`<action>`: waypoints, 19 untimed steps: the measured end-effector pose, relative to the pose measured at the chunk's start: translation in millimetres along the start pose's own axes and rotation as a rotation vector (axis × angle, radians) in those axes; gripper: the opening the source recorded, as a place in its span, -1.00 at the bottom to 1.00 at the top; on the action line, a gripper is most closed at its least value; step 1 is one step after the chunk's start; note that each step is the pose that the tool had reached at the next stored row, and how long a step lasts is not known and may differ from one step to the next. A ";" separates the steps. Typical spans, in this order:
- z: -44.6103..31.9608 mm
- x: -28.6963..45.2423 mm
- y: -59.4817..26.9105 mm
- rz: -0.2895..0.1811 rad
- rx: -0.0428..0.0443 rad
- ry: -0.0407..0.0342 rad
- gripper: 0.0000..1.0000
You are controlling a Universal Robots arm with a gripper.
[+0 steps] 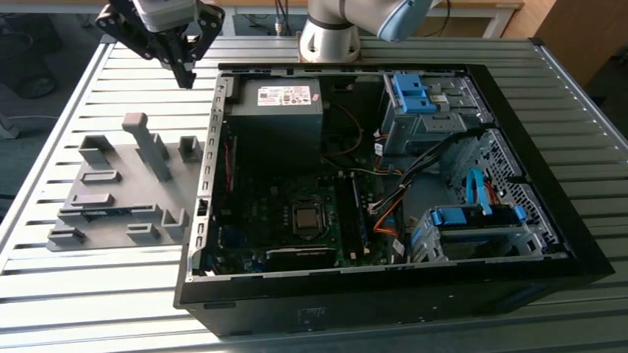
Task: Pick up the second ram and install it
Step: 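Reach for the second ram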
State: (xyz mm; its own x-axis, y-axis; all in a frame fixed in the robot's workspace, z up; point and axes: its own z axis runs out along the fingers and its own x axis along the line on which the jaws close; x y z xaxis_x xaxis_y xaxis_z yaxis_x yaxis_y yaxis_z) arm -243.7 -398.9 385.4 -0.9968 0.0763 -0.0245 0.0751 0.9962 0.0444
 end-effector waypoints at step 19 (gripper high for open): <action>-0.1 9.2 -0.7 0.000 0.0000 0.0001 -0.79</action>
State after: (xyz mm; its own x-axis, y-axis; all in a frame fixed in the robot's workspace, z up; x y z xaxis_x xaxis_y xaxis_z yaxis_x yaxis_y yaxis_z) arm -252.9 -398.9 385.2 -0.9968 0.0761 -0.0245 0.0750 0.9962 0.0443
